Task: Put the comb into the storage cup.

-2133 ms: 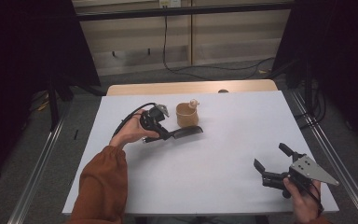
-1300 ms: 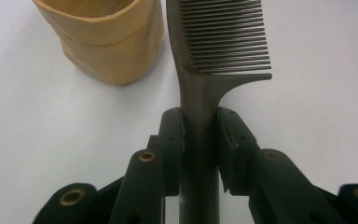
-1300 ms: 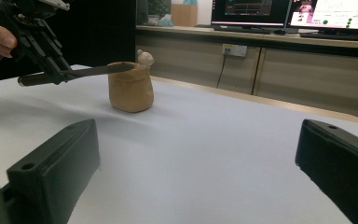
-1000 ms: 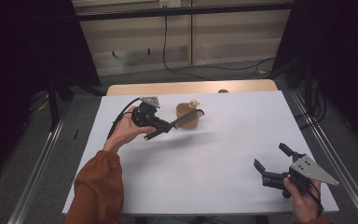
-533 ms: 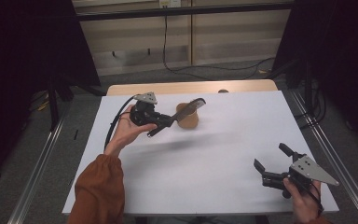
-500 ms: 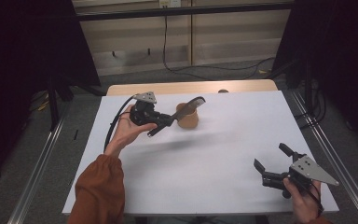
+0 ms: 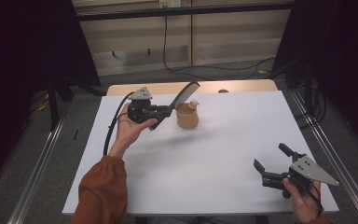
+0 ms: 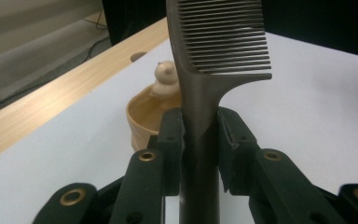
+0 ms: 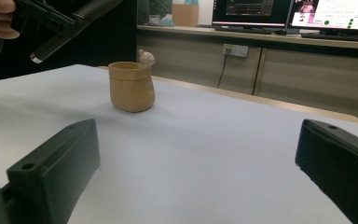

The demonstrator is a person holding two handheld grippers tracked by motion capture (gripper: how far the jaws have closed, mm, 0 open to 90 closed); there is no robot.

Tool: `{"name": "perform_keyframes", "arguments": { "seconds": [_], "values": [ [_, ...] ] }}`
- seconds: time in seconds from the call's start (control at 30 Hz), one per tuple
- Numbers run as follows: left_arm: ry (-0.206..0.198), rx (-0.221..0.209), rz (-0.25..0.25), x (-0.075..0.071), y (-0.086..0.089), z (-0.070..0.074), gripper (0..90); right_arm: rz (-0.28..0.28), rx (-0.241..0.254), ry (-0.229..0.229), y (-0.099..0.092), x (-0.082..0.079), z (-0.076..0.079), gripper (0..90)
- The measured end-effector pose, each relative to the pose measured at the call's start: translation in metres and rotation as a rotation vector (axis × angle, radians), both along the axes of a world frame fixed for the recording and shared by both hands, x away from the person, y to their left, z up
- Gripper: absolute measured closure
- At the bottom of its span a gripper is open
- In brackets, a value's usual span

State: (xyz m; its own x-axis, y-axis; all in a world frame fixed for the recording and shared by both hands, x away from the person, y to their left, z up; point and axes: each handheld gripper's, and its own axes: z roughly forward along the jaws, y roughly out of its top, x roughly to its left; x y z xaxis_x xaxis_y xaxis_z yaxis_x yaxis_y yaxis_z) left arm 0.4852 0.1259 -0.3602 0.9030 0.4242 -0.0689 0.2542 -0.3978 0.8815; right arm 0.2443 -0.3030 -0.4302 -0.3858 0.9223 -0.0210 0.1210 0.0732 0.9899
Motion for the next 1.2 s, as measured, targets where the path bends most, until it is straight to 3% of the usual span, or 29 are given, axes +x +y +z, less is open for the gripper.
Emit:
{"name": "perform_keyframes", "arguments": {
  "seconds": [0.47,0.87,1.1,1.2],
  "values": [
    [-0.087,-0.11,0.092,-0.0003,-0.0009,0.0004,73.0,0.002,0.002,0.001,0.0,0.0,-0.0001,0.0],
    [-0.103,-0.203,0.148,0.0013,-0.0011,0.0024,72.9,0.002,0.001,-0.002,0.0,0.0,0.0,0.0],
    [-0.107,-0.262,0.141,0.0048,-0.0067,-0.0016,72.9,0.001,0.002,-0.002,0.0,-0.0001,0.0,0.0],
    [-0.113,-0.265,0.151,0.0066,-0.0081,-0.0019,72.9,0.002,0.003,-0.003,0.0,-0.0001,0.0,0.0]
  ]
}}
